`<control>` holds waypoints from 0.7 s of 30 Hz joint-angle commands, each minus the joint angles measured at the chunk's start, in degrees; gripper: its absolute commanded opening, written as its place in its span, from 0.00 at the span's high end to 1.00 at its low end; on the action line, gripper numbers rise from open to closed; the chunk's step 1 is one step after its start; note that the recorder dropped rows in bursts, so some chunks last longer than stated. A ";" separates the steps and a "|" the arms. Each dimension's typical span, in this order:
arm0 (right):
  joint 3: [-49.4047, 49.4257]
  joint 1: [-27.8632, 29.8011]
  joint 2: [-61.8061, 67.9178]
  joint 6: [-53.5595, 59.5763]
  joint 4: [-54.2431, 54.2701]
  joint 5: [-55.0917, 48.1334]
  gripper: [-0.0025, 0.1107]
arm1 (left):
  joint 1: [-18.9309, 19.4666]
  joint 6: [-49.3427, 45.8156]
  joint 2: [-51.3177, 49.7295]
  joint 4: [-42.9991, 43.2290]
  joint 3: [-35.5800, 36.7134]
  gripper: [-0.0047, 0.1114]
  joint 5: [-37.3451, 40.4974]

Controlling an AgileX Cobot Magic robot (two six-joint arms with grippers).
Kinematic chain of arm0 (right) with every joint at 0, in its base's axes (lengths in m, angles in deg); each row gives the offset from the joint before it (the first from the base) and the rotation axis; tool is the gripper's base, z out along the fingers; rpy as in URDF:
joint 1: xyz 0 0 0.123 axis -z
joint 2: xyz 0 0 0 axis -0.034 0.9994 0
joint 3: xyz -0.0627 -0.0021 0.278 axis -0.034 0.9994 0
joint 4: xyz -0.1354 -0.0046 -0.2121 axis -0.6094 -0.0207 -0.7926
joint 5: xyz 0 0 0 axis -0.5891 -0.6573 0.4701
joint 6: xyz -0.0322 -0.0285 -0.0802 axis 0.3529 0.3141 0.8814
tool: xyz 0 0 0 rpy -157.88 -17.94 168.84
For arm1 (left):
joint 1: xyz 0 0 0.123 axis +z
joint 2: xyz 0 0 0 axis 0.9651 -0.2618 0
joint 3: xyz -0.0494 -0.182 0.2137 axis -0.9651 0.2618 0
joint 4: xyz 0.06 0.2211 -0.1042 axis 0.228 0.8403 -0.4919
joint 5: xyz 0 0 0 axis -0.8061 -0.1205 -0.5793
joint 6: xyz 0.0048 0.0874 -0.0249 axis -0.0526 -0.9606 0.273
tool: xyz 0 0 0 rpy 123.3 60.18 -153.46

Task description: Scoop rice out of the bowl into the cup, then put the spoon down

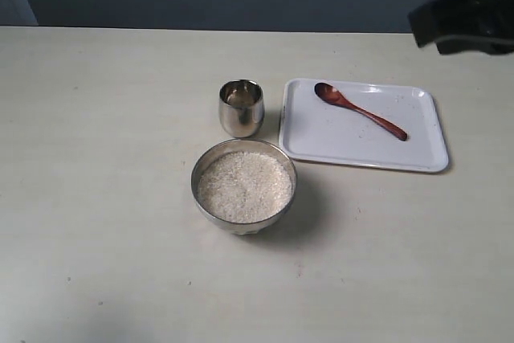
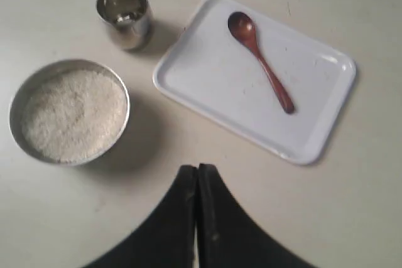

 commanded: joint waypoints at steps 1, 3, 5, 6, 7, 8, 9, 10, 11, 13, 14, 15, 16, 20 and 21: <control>5.11 -0.11 -6.92 -3.44 -1.00 -5.92 0.99 | -0.09 0.15 0.22 0.00 -0.14 0.96 -0.65; 6.18 -0.11 -8.84 -5.72 -1.16 -6.00 0.99 | -0.09 0.15 0.22 0.00 -0.14 0.96 -0.65; 6.43 -0.11 -10.36 -5.72 -2.68 -5.89 0.99 | -0.09 0.15 0.22 0.00 -0.14 0.96 -0.65; 6.43 -0.11 -10.93 -5.72 -3.39 -5.30 0.99 | -0.09 0.15 0.22 0.00 -0.14 0.96 -0.65; 6.43 -0.11 -11.23 -6.75 -3.92 -3.82 0.99 | -0.09 0.15 0.22 0.00 -0.14 0.96 -0.65; 6.43 -0.11 -11.37 -7.73 -4.22 -2.55 0.99 | -0.09 0.15 0.22 0.00 -0.14 0.96 -0.65; 6.55 -0.11 -11.37 -8.71 -5.02 -0.86 0.99 | -0.09 0.15 0.22 0.00 -0.14 0.96 -0.65; 6.75 -0.11 -11.37 -8.72 -5.75 1.04 0.99 | -0.09 0.15 0.22 0.00 -0.14 0.96 -0.65; 7.10 -0.18 -11.37 -8.72 -6.34 3.28 0.99 | -0.09 0.15 0.22 0.00 -0.14 0.96 -0.65; 9.01 -0.18 -12.04 -8.72 -9.14 9.01 0.99 | -0.09 0.15 0.22 0.00 -0.14 0.96 -0.65; 10.09 -0.18 -12.04 -8.72 -10.29 11.54 0.99 | -0.09 0.15 0.22 0.00 -0.14 0.96 -0.65; 11.76 -0.18 -12.04 -8.72 -11.52 14.91 0.99 | -0.09 0.15 0.22 0.00 -0.14 0.96 -0.65; 13.69 -0.18 -12.04 -8.72 -13.03 18.19 0.99 | -0.09 0.15 0.22 0.00 -0.14 0.96 -0.65; 21.59 0.05 -12.12 -10.88 -16.46 26.04 0.99 | -0.09 0.15 0.22 0.00 -0.14 0.96 -0.65; 23.91 0.30 -12.44 -11.73 -17.49 27.02 0.99 | -0.09 0.15 0.22 0.00 -0.14 0.96 -0.65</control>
